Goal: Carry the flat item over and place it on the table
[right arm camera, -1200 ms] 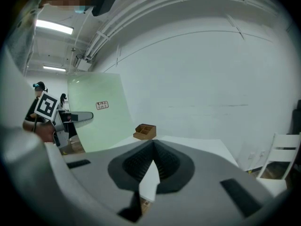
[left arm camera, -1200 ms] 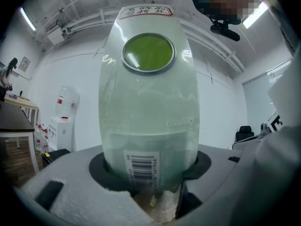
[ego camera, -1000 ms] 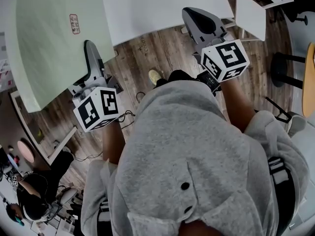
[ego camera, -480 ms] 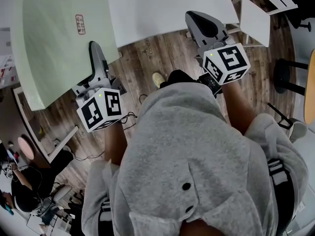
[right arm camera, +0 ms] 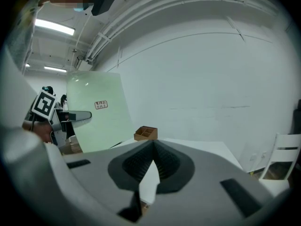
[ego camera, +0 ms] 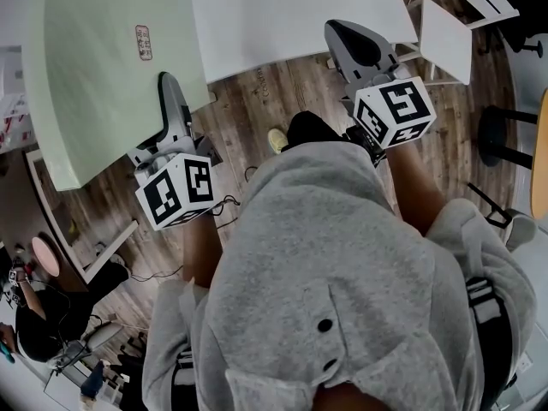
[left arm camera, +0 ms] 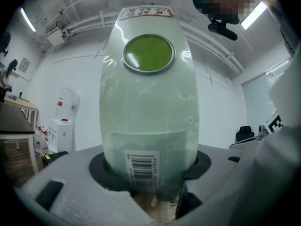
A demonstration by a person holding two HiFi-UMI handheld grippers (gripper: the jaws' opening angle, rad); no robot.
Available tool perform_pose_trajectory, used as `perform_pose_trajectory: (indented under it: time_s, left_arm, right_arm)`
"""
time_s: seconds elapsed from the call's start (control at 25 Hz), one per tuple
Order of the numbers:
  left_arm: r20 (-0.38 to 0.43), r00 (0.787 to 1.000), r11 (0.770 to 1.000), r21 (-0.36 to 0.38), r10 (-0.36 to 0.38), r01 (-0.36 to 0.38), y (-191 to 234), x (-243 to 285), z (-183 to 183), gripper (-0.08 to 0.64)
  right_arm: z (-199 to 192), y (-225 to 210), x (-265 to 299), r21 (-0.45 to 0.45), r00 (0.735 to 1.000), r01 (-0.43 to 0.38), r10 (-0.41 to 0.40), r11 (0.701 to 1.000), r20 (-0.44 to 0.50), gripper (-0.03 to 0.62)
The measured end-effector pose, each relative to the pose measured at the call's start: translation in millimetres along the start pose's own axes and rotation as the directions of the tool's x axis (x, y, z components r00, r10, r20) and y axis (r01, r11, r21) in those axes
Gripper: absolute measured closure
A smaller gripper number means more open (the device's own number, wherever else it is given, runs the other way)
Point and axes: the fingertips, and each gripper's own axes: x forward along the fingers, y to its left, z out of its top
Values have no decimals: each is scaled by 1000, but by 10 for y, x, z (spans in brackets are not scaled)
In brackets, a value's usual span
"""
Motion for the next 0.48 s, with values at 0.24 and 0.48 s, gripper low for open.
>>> perform_pose_trajectory:
  time_s: [0.24, 0.48]
  left_arm:
    - [14, 1000, 1000, -2, -3, 3, 5, -48, 26, 282]
    - [14, 1000, 1000, 5, -5, 5, -51, -124, 54, 282]
  right_arm:
    - [24, 12, -40, -9, 1000, 8, -8, 1000, 10, 568]
    - [29, 25, -118, -11, 1000, 3, -3, 1000, 14, 567]
